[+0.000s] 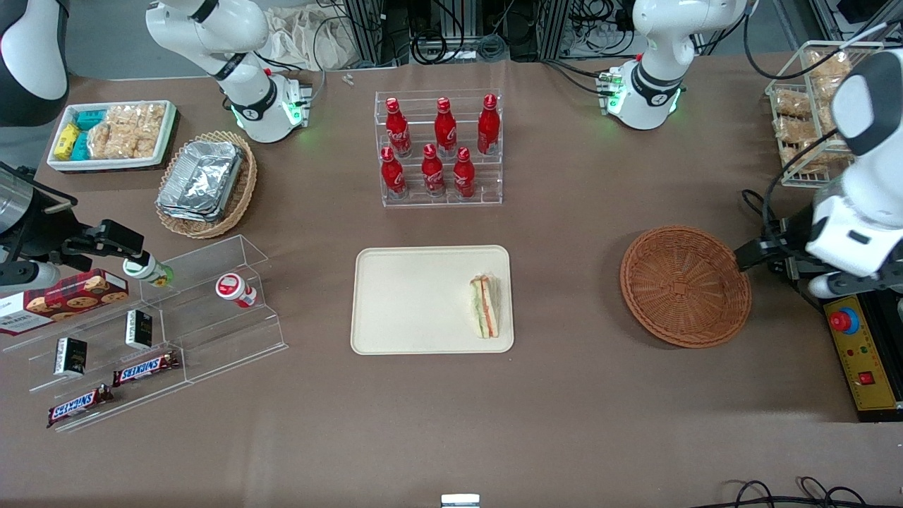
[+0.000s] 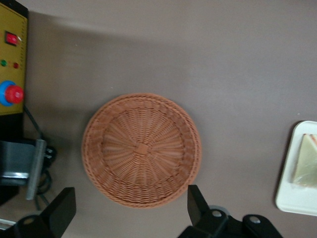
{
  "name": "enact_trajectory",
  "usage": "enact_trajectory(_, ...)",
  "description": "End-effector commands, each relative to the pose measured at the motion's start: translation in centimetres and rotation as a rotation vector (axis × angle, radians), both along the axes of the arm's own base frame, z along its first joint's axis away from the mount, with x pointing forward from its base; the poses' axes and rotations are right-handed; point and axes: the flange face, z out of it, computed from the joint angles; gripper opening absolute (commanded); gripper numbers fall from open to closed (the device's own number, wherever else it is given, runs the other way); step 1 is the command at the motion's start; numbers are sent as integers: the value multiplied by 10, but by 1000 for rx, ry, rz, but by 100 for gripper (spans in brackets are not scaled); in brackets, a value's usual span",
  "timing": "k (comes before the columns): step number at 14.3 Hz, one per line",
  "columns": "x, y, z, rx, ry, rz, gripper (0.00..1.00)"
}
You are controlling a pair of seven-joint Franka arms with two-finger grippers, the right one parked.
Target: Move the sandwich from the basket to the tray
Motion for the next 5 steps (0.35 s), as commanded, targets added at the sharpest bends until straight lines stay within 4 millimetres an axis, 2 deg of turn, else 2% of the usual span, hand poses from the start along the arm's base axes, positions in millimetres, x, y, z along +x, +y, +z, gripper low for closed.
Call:
enact_trajectory(1,-4,0,11,-7,-9,-38,100)
enact_trajectory(5,6,2,12,-60,27,-16,100)
